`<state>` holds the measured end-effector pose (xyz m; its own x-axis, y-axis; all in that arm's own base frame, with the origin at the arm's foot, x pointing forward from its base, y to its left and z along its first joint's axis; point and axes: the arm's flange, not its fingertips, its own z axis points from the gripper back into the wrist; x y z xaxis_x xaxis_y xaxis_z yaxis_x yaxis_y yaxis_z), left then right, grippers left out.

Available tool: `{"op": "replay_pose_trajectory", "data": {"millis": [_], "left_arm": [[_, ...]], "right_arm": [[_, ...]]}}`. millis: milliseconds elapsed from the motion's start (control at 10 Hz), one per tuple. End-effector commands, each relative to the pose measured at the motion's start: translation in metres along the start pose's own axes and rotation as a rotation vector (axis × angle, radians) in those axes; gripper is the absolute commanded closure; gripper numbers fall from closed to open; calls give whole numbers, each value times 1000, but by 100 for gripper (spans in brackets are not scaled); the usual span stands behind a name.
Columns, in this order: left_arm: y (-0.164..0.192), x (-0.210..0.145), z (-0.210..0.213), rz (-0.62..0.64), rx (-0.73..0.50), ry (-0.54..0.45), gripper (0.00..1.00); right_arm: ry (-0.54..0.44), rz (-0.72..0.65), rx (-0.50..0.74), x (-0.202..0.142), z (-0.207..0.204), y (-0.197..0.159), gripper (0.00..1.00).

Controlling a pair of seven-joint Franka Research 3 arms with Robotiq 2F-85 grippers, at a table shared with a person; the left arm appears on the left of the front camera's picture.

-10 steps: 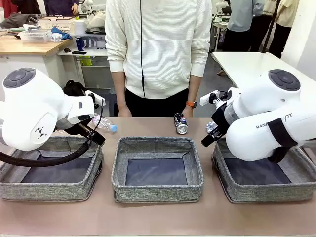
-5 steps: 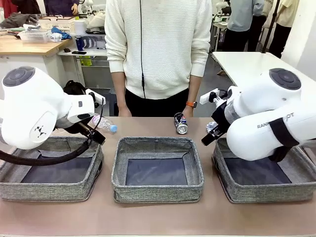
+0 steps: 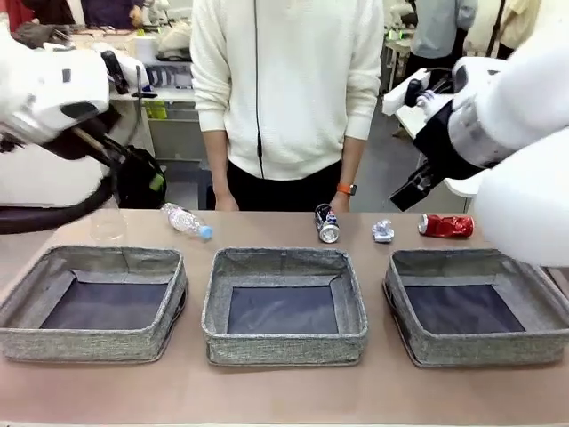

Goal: Sort the waste into the appropriate baskets.
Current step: Pick up the waste item pointed out by the person.

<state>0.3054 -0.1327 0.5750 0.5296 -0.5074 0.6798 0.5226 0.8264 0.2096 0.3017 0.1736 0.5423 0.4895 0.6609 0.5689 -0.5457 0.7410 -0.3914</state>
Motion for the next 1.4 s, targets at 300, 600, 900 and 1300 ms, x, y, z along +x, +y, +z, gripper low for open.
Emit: {"op": "replay_pose_trajectory", "data": {"millis": [300,600,900,1300], "left_arm": [[6,1,14,0,-184,101,0],[77,-16,53,221,-747,144,0],[196,66,-41,325,-1029,163,0],[178,-74,29,601,-938,-30,0]], "right_arm": [[20,-24,94,-16,27,-1,0],[-48,-299,311,-104,97,-39,0],[-218,-626,283,-121,97,-24,0],[-475,-724,567,-206,109,-91,0]]}}
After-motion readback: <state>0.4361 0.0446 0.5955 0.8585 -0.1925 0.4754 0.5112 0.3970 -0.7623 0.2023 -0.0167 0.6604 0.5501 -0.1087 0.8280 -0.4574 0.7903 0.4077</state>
